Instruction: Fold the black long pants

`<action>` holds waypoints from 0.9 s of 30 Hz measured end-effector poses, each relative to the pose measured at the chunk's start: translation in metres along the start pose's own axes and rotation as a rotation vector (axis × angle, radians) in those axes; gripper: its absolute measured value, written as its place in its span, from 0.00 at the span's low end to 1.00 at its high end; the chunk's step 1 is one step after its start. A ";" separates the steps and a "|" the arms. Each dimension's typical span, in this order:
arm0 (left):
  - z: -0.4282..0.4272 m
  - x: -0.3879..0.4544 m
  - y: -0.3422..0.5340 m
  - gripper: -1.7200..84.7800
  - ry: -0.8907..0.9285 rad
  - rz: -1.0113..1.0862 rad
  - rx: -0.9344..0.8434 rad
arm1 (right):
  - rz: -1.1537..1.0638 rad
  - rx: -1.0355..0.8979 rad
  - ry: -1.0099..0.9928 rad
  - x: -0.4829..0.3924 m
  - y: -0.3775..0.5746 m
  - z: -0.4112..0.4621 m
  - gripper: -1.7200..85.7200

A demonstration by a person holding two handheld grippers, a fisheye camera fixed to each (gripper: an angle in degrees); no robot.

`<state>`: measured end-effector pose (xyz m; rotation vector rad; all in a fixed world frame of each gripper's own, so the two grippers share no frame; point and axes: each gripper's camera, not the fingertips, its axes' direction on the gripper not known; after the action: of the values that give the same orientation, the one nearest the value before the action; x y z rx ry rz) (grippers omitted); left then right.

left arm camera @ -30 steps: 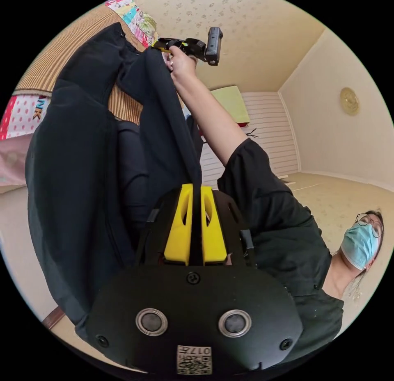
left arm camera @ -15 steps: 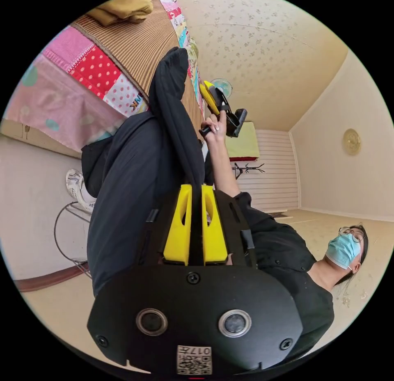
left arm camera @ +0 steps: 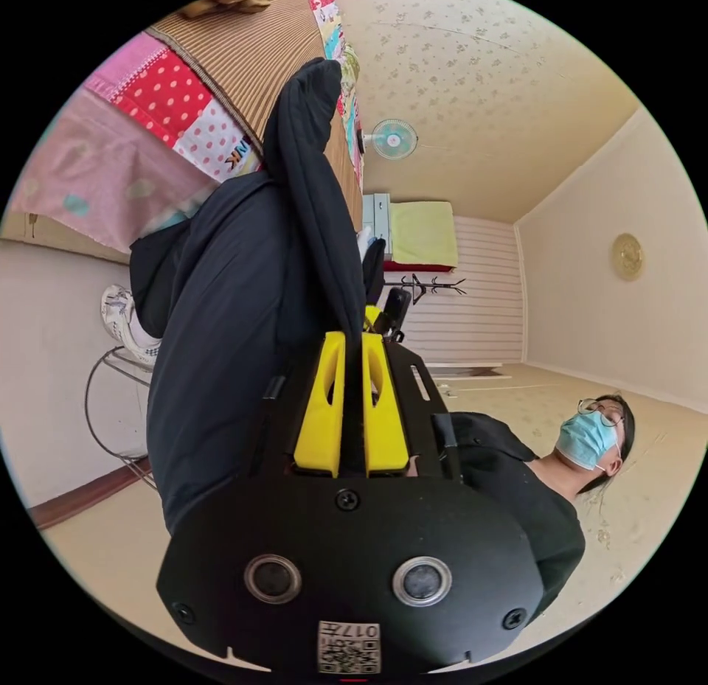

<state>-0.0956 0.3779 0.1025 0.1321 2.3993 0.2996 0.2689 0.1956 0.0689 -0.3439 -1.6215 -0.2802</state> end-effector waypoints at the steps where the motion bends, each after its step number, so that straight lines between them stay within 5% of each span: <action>1: 0.001 0.000 -0.001 0.07 0.026 -0.001 0.000 | -0.022 -0.016 -0.029 0.000 0.002 0.005 0.12; 10: 0.017 0.039 -0.014 0.07 0.291 0.109 -0.067 | -0.243 0.060 -0.184 -0.044 0.011 -0.064 0.05; 15: 0.040 0.031 -0.011 0.07 -0.075 0.064 -0.241 | -0.281 -0.100 0.074 -0.060 0.019 -0.055 0.05; 18: 0.039 0.024 -0.007 0.07 -0.205 0.021 -0.248 | -0.173 -0.197 0.058 -0.028 0.025 -0.026 0.05; 27: 0.035 0.041 -0.021 0.09 -0.252 0.097 -0.302 | -0.125 -0.233 -0.029 0.001 0.026 -0.033 0.08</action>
<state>-0.1031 0.3712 0.0458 0.1385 2.0760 0.6463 0.3099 0.2072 0.0722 -0.4261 -1.6451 -0.5637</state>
